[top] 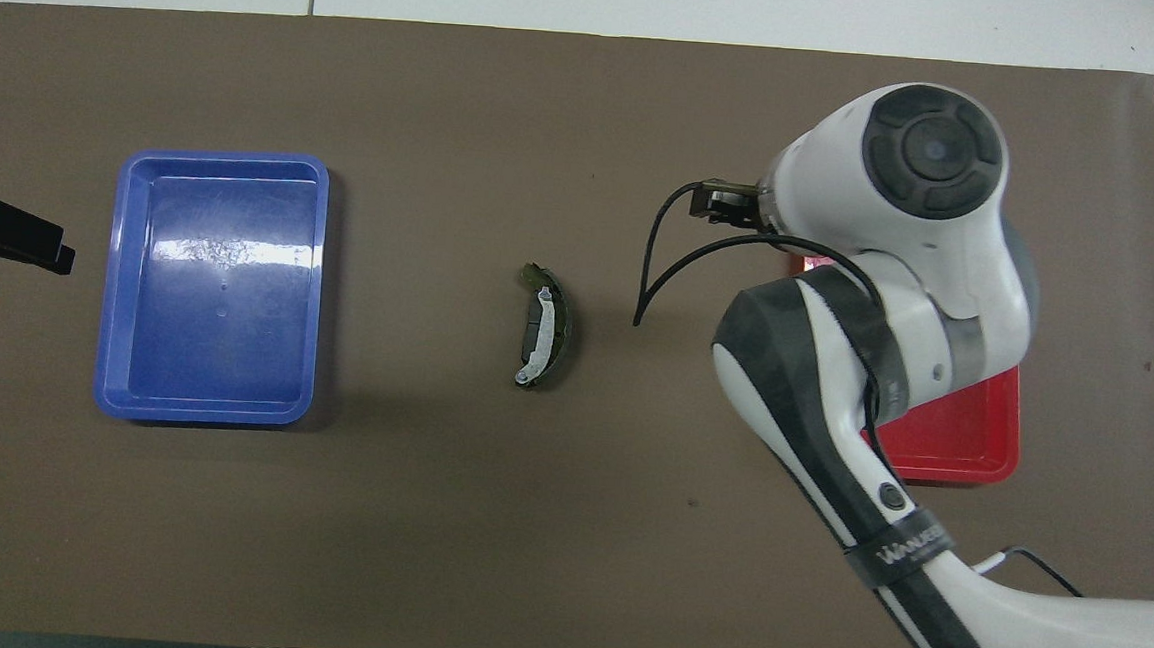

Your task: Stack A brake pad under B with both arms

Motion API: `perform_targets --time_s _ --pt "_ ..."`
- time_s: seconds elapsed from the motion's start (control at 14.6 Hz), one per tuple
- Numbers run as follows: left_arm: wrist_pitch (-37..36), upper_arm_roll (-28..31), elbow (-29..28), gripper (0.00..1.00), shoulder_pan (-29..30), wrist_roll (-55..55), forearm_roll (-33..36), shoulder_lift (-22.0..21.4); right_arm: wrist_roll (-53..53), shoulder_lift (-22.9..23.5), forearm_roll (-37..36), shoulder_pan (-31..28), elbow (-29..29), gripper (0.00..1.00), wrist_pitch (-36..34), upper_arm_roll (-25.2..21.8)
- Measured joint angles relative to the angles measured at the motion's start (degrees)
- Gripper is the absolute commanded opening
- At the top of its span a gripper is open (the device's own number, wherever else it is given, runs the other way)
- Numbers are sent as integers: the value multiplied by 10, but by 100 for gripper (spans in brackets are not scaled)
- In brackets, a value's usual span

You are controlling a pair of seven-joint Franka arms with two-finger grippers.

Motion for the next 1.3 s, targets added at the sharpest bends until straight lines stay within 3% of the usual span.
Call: perform_targets --time_s 0.34,0.75,1.3 --pt "0 0 0 100 0 0 0 0 -82 -59 -3 -74 0 100 -73 0" --pt "0 0 0 100 0 0 0 0 -168 -148 -4 -145 19 100 -237 -1" --pt "0 0 0 100 0 0 0 0 -193 -146 7 -147 30 100 -272 -12"
